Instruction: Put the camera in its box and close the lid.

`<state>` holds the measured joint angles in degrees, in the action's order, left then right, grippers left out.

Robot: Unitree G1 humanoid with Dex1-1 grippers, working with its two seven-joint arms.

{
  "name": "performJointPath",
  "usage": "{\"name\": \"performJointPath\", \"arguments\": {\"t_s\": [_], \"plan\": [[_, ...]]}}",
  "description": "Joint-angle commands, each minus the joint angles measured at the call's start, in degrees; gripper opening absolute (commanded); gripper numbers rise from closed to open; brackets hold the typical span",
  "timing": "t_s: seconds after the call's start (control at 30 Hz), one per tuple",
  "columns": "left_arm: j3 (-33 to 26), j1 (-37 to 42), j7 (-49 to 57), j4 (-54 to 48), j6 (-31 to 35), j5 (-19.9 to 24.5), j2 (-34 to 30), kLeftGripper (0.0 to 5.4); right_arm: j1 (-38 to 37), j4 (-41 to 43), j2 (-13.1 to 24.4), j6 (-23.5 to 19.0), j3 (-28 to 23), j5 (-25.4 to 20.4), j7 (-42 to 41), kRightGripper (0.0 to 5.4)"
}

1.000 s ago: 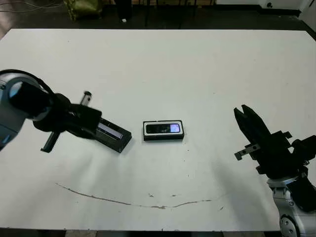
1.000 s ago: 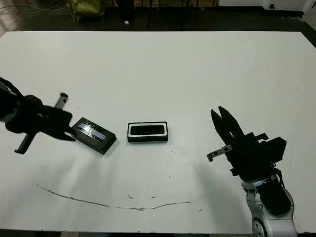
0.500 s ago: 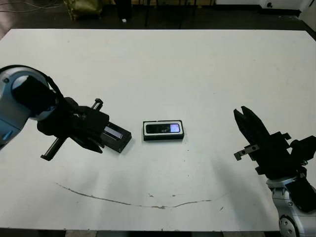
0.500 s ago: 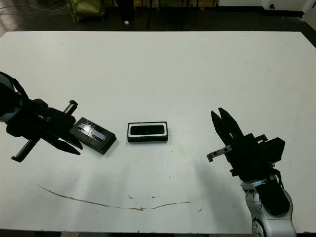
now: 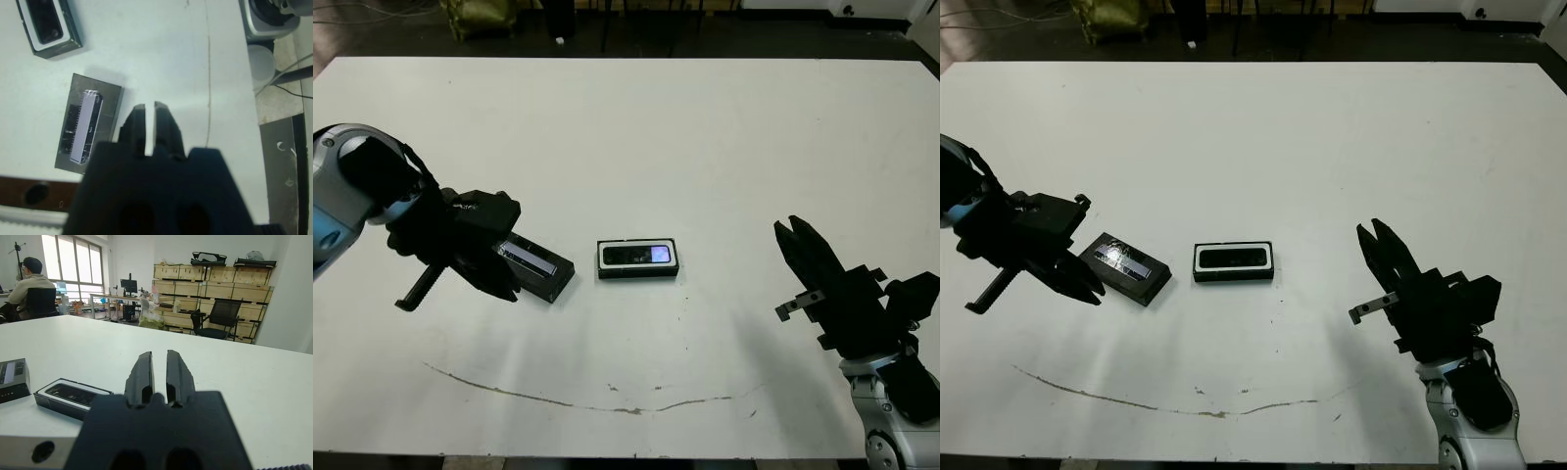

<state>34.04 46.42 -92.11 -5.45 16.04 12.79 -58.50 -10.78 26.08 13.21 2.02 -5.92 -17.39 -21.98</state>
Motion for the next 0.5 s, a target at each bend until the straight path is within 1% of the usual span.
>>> {"name": "performJointPath", "arguments": {"t_s": [0.03,0.13,0.23,0.37,0.5], "plan": [[1.72,0.26,-0.39,0.73,-1.11,-0.96,0.68,0.0,-1.11,-0.13,0.06,-0.78,0.23,0.28,0.56,0.02],[2.27,0.09,-0.39,0.73,-1.0,-1.25,1.19,0.0,-1.15,0.13,0.1,-0.94,0.4,0.43,0.86,0.02],[3.19,0.15,-0.39,0.93,-1.58,-1.86,1.77,0.0,-1.48,0.96,0.18,-2.09,0.58,-0.02,1.3,0.02],[4.64,0.45,-0.39,1.99,-2.54,-2.46,2.73,0.0,-1.73,1.1,0.2,-2.02,0.81,0.36,1.4,0.02],[6.3,0.59,-0.39,1.61,-0.04,-4.58,3.21,0.0,-1.83,1.22,0.25,-2.24,0.96,0.59,1.66,0.02]]}}
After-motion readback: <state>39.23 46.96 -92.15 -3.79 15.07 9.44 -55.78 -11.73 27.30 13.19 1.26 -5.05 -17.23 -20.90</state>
